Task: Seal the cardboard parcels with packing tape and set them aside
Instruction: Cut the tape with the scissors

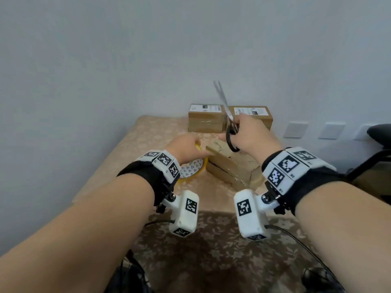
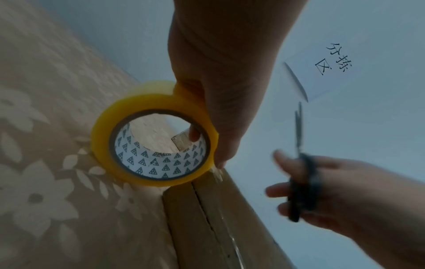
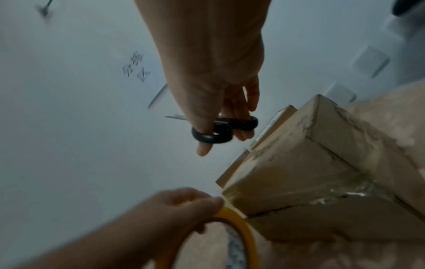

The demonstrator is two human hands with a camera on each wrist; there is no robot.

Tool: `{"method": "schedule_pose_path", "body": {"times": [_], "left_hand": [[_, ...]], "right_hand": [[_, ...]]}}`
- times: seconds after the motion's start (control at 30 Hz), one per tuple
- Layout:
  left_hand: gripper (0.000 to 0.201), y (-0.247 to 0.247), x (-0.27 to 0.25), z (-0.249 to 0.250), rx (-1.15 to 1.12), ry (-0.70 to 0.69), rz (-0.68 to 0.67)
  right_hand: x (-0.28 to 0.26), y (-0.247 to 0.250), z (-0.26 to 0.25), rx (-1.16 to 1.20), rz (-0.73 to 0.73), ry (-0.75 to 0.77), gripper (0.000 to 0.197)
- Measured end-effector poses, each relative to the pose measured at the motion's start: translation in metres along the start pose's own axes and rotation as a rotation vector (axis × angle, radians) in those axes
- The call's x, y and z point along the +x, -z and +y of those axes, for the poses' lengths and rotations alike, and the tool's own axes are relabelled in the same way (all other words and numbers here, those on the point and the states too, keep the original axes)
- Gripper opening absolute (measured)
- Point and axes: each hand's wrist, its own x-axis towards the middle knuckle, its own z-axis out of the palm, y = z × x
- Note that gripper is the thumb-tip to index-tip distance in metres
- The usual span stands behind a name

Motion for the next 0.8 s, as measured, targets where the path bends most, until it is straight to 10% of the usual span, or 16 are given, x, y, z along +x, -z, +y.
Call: {"method": "schedule_pose_path", "body": {"times": [0.13,0.8], "left_hand": [[0.050,0.000,0.003,-0.005,0.020,-0.039,-0.002],[0.036,0.003,0.022,-0.011,0.070,0.011,-0.160]], "right_hand": [[0.009,-0.023,0.006,-0.371,-0.154,-0.028,0.043],[0.018,-0.037,-0.004,-0.416,-0.012,-0.139,0.032]]}}
